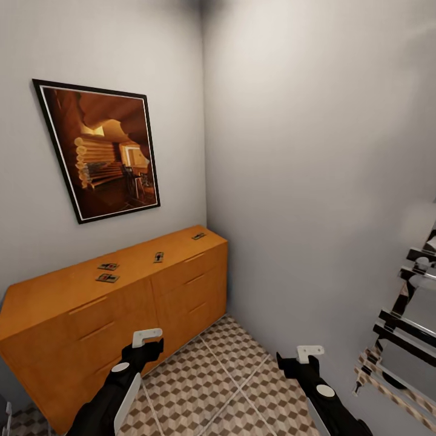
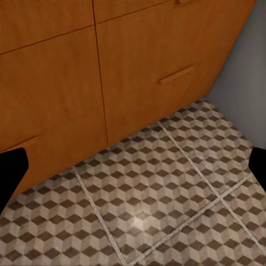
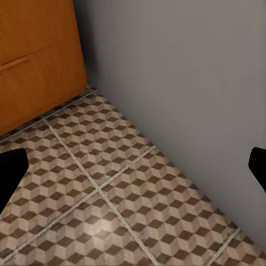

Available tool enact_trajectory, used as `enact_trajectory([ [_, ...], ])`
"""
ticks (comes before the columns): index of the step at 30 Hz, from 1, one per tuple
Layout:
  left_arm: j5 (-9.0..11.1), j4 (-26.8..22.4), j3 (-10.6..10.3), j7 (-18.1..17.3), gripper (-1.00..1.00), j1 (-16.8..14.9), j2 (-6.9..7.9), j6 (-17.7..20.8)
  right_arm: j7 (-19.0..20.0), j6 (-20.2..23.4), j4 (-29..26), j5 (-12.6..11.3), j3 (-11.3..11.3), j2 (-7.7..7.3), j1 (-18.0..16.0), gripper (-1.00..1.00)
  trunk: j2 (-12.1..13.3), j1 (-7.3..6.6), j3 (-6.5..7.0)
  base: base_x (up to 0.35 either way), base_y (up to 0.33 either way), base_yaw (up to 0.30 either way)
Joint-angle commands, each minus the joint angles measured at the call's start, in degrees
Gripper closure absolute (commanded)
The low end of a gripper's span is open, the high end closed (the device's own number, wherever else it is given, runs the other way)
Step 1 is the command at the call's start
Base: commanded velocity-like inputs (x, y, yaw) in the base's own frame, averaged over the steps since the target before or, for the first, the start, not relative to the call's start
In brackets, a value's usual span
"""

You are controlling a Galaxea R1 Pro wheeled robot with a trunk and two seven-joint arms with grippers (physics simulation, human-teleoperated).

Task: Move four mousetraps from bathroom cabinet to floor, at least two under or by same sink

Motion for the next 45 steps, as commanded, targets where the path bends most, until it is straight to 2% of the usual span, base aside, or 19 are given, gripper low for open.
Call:
enact_trajectory([
  [1, 0.4, -0.1, 0.1, 0.1, -1.0, 0.0, -0.04, 0.3, 0.0, -0.2, 0.1, 0.0, 0.0, -0.01, 0.0, -1.0, 0.0, 0.02, -0.02, 0.013, 0.004, 0.0],
  [21, 0.4, -0.1, -0.1, 0.2, -1.0, 0.0, -0.08, 0.3, 0.1, -0.3, 1.9, 0.6, 0.1, -0.01, 0.0, -1.0, 0.0, 0.02, -0.02, 0.001, 0.0, 0.0],
  [25, 0.4, -0.1, -1.4, 0.0, -1.0, 0.0, -0.19, 0.3, 0.3, -0.2, 1.7, 0.8, 0.3, -0.01, 0.0, -1.0, 0.0, 0.02, -0.02, 0.0, 0.0, 0.0],
  [28, 0.5, -0.1, -3.7, 0.1, -1.0, 0.0, -0.26, 0.5, 0.3, -0.2, 0.3, 0.8, 0.2, -0.01, 0.0, -1.0, 0.0, 0.02, -0.02, 0.0, 0.0, 0.0],
  [33, 0.5, -2.2, -5.1, 0.0, -1.0, -0.5, -0.86, 1.0, 0.1, 0.5, -7.7, 0.8, 0.2, -0.01, -0.1, -1.0, 0.0, 0.02, -0.02, 0.0, 0.0, 0.0],
  [34, 0.4, -4.3, -5.3, 0.0, -1.0, -0.8, -1.36, 1.4, 0.1, 1.2, -11.2, 0.7, 0.2, 0.02, -0.1, -1.0, 0.0, 0.02, -0.02, 0.0, 0.0, 0.0],
  [36, 0.4, -7.0, -5.4, 0.0, -1.0, -1.1, -1.87, 2.4, 0.1, 2.8, -14.8, 0.7, 0.2, 0.04, -0.1, -1.0, 0.0, 0.02, -0.02, 0.0, 0.0, 0.0],
  [37, 0.4, -10.0, -5.5, 0.0, -1.0, -1.3, -2.32, 3.9, 0.0, 5.4, -18.6, 0.6, 0.2, 0.05, -0.2, -1.0, 0.0, 0.02, -0.02, 0.0, 0.0, 0.0],
  [40, 0.5, -15.1, -5.5, 0.0, -1.0, -1.6, -2.95, 7.1, 0.1, 10.4, -24.4, 0.4, 0.2, 0.07, -0.4, -1.0, 0.0, 0.02, -0.02, 0.0, 0.0, 0.0],
  [41, 0.6, -18.8, -5.6, 0.0, -1.0, -1.9, -3.49, 9.6, 0.1, 13.6, -28.0, 0.3, 0.1, 0.07, -0.6, -1.0, 0.0, 0.02, -0.02, 0.0, 0.0, 0.0],
  [42, 0.6, -20.5, -5.6, 0.0, -1.0, -2.0, -3.82, 10.9, 0.1, 15.0, -29.6, 0.2, 0.1, 0.07, -0.8, -1.0, 0.0, 0.02, -0.02, 0.0, 0.0, 0.0],
  [45, 0.6, -27.9, -5.6, 0.0, -1.0, -3.7, -5.86, 16.7, 0.1, 18.9, -34.9, 0.1, 0.0, 0.08, -2.6, -1.0, 0.0, 0.02, -0.02, 0.0, 0.0, 0.0],
])
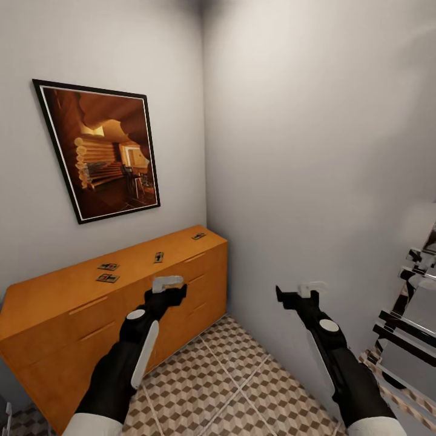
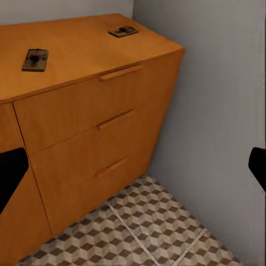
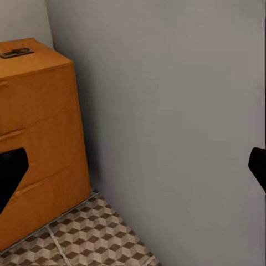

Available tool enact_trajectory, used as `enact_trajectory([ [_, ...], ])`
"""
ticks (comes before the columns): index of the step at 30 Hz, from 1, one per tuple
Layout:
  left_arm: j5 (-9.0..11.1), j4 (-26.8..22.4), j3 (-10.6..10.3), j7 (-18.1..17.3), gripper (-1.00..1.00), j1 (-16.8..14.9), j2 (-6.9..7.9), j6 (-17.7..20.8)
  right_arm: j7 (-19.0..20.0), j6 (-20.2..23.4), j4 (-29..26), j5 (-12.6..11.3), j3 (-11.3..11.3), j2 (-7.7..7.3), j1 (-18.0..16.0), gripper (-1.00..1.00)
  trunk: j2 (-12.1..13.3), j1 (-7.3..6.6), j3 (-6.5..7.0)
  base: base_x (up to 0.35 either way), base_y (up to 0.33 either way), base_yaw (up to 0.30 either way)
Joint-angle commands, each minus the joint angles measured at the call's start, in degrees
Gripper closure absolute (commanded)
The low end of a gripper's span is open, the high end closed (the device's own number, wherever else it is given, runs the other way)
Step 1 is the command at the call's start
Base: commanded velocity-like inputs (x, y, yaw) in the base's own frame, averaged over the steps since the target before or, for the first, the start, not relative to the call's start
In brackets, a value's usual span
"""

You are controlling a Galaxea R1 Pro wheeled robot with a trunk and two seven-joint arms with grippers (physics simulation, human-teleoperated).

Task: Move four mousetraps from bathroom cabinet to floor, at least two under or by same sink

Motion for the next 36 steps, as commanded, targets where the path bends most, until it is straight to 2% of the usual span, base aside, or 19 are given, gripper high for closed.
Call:
enact_trajectory([
  [1, 0.4, -1.3, -0.1, 0.5, -1.0, -0.6, -0.46, 1.4, 0.0, 0.8, -0.7, 0.0, 0.0, -0.02, -0.6, -1.0, 0.0, 0.02, -0.05, 0.0, 0.0, 0.0],
  [4, 0.3, -3.6, -0.1, 0.5, -1.0, -2.4, -1.74, 4.5, -0.1, 1.6, -1.7, -0.1, 0.0, -0.02, -2.4, -1.0, 0.0, 0.02, -0.05, 0.0, 0.0, 0.0],
  [8, 0.1, -4.6, 0.0, 0.5, -1.0, -6.9, -1.9, 11.0, -0.1, 3.1, -2.0, -0.4, 0.0, 0.07, -6.0, -1.0, 0.0, 0.02, -0.05, 0.0, 0.0, 0.0],
  [9, 0.1, -3.8, 0.0, 0.5, -1.0, -9.0, -1.9, 14.4, -0.1, 5.1, -1.8, -0.5, 0.1, 0.1, -7.4, -1.0, 0.0, 0.02, -0.05, 0.0, 0.0, 0.0],
  [13, 0.2, 1.0, 0.1, 0.5, -1.0, -13.1, -1.9, 21.0, 0.1, 12.1, -0.2, -0.5, 0.1, 0.14, -10.4, -1.0, 0.0, 0.02, -0.05, 0.0, 0.0, 0.0],
  [14, 0.3, 4.9, 0.1, 0.5, -1.0, -15.2, -1.9, 23.3, 0.1, 15.6, 1.3, -0.5, 0.1, 0.14, -12.3, -1.0, 0.0, 0.02, -0.05, 0.0, 0.0, 0.0],
  [15, 0.3, 7.0, 0.1, 0.6, -1.0, -16.3, -1.9, 24.1, 0.2, 16.9, 2.3, -0.5, 0.1, 0.13, -13.3, -1.0, 0.0, 0.02, -0.05, 0.0, 0.0, 0.0],
  [18, 0.2, 14.8, 0.1, 0.7, -1.0, -19.6, -1.9, 25.9, 0.2, 20.1, 7.3, -0.4, 0.1, 0.1, -16.6, -1.0, 0.0, 0.02, -0.05, 0.0, 0.0, 0.0],
  [21, 0.2, 17.8, 0.2, 1.0, -1.0, -20.8, -1.9, 26.6, 0.2, 21.2, 10.1, -0.3, 0.1, 0.08, -18.1, -1.0, 0.0, 0.02, -0.05, 0.0, 0.0, 0.0],
  [29, 0.3, 20.4, 0.5, 4.1, -1.0, -22.0, -1.9, 27.2, 0.1, 22.3, 12.7, -0.2, 0.1, 0.07, -19.5, -1.0, 0.0, 0.02, -0.05, 0.0, 0.0, 0.0],
  [36, 0.4, 20.8, 2.6, 5.8, -1.0, -23.1, -1.9, 27.3, 0.2, 22.7, 13.4, -0.4, 0.1, -0.01, -20.9, -1.0, 0.0, 0.02, -0.05, 0.0, 0.0, 0.0],
])
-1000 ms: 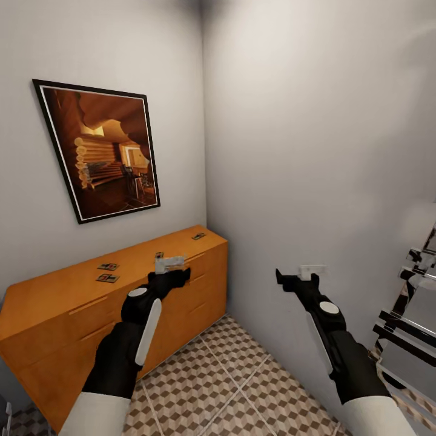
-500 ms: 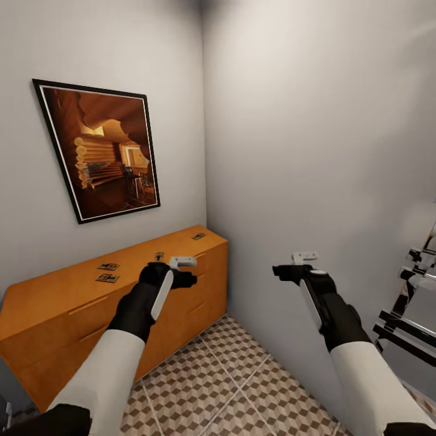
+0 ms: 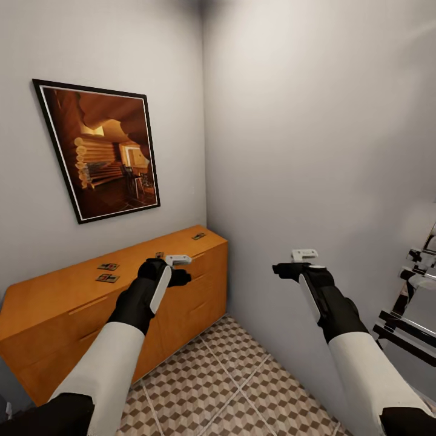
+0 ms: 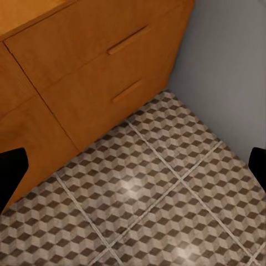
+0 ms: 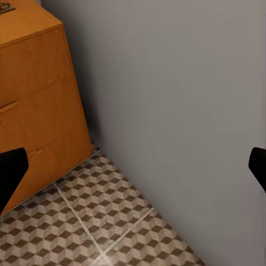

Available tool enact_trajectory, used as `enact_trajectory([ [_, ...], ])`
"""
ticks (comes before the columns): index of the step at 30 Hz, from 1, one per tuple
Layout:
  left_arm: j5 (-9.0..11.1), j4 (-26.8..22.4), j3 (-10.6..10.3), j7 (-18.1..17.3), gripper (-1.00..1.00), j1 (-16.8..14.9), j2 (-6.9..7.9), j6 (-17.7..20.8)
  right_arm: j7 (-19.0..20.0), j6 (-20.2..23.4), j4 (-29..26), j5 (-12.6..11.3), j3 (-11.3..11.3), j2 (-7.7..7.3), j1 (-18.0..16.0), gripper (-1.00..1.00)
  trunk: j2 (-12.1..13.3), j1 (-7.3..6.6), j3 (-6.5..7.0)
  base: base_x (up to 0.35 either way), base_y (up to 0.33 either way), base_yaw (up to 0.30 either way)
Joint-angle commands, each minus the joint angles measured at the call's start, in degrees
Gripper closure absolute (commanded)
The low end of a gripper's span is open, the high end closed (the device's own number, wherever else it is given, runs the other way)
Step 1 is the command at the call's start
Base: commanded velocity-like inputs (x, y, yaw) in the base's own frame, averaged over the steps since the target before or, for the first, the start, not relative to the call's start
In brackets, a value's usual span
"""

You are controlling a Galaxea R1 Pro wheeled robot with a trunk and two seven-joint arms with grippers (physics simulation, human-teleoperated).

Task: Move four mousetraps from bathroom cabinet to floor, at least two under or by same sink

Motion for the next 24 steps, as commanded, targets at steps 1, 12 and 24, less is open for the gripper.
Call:
enact_trajectory([
  [1, 0.4, 0.0, 0.6, 0.6, -1.0, -0.2, 0.0, 0.2, 0.0, 0.4, 0.0, 0.0, 0.0, -0.13, -0.5, -1.0, 0.0, 0.02, -0.03, 0.0, 0.0, 0.0],
  [12, 0.9, -0.3, 2.3, 0.1, -1.0, -0.4, 0.0, -0.4, 2.8, 5.0, 0.1, 0.0, 0.0, -0.22, -2.9, -1.0, 0.0, 0.02, -0.03, 0.0, 0.0, 0.0],
  [24, 0.6, -0.2, 2.7, 0.0, -1.0, -0.1, 0.0, -3.5, 3.2, 5.4, 0.2, 0.0, 0.1, -0.03, -3.0, -1.0, 0.0, 0.02, -0.03, 0.049, 0.005, 0.0],
])
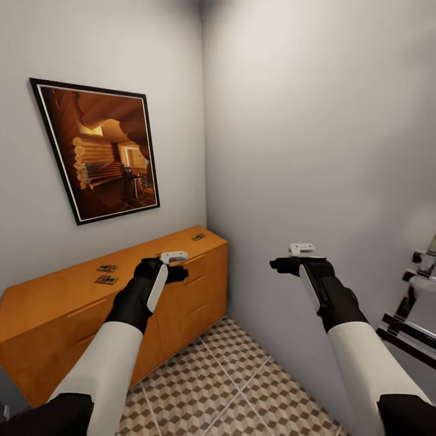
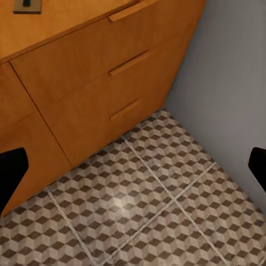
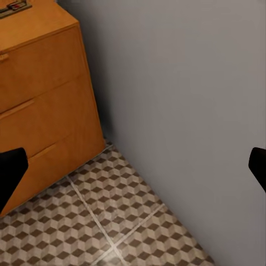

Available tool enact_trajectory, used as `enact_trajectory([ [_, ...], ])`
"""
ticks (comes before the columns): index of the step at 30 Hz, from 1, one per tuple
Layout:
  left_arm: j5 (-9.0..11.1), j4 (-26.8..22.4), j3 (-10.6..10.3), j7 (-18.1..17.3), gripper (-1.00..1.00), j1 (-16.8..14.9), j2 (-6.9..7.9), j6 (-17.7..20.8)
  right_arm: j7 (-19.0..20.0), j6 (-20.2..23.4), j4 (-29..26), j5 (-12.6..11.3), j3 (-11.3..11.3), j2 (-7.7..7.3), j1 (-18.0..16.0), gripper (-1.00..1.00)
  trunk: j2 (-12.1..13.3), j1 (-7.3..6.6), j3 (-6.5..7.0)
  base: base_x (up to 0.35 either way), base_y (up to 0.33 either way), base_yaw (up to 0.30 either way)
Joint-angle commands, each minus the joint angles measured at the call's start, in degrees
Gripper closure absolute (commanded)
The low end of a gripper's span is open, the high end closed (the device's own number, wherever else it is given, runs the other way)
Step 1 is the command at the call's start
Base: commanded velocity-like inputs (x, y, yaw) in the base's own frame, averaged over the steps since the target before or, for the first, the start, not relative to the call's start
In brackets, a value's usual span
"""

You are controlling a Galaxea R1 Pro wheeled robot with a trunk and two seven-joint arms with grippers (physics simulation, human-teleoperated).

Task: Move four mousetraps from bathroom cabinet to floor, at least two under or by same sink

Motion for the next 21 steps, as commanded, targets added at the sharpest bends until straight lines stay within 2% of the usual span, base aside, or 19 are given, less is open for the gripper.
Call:
enact_trajectory([
  [1, 0.4, 0.0, 0.1, 0.4, -1.0, 0.0, -0.05, 0.1, 0.2, 0.3, -0.1, 0.0, 0.0, -0.03, 0.0, -1.0, 0.0, 0.04, -0.03, 0.225, 0.019, 0.0],
  [10, 0.2, 0.2, 0.2, 0.6, -1.0, 0.4, -0.05, 0.0, 0.2, 0.3, -0.1, 0.1, 0.1, 0.03, 0.0, -1.0, 0.0, 0.04, -0.03, 0.297, 0.021, 0.0],
  [21, 0.3, 0.5, 0.2, 0.5, -1.0, 0.5, -0.05, 0.1, 0.2, 0.2, -0.1, 0.1, 0.1, 0.06, 0.0, -1.0, 0.0, 0.04, -0.03, 0.319, 0.092, 0.0],
])
